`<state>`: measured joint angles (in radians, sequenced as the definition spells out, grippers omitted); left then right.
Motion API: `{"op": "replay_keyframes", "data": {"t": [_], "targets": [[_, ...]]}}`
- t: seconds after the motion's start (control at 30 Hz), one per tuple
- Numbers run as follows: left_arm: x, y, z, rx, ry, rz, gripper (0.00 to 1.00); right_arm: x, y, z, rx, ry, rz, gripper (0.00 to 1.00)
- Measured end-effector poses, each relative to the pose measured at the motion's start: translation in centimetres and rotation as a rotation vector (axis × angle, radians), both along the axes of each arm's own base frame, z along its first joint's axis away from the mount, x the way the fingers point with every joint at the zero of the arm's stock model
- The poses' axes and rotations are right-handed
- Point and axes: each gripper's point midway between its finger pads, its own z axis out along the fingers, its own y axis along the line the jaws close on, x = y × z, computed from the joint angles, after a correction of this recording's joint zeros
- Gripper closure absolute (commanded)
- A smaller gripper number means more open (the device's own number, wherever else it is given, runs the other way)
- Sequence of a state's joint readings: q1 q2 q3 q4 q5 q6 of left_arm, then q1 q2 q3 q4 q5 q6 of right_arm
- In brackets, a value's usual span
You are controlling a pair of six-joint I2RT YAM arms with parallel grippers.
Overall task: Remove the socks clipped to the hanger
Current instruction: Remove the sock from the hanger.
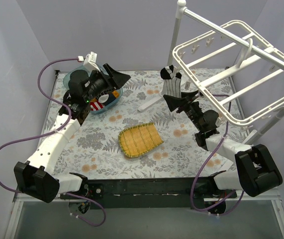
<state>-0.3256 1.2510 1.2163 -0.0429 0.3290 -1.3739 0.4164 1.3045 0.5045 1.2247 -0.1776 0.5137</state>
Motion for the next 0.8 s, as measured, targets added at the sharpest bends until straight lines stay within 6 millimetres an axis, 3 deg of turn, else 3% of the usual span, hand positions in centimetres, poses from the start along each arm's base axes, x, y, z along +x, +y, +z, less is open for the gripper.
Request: {"op": "replay_keyframes", "data": {"t": [0.1,0.37,0.63,0.8], "targets": [[-1.4,-2.1,0.0,0.009,-0.010,-0.074,0.43,-0.5,0.3,0.4,0.021,0.001,0.033,0.61],[-4.9,-6.7,1.1,0.016,-0.047,-0.205,0.45,-1.3,1.1,0.8,0.057,0.026,0.070,0.81],[-8.1,-11.1,3.9,0.030,-0.147,-0.239,0.49,-2.4,2.3,1.7,0.067,0.018,0.028,0.85],[-8.1,-13.6,5.1,0.067,-0.212,-0.183,0.51,-2.2,2.6,1.0,0.051,0.037,-0.032,0.85]]}}
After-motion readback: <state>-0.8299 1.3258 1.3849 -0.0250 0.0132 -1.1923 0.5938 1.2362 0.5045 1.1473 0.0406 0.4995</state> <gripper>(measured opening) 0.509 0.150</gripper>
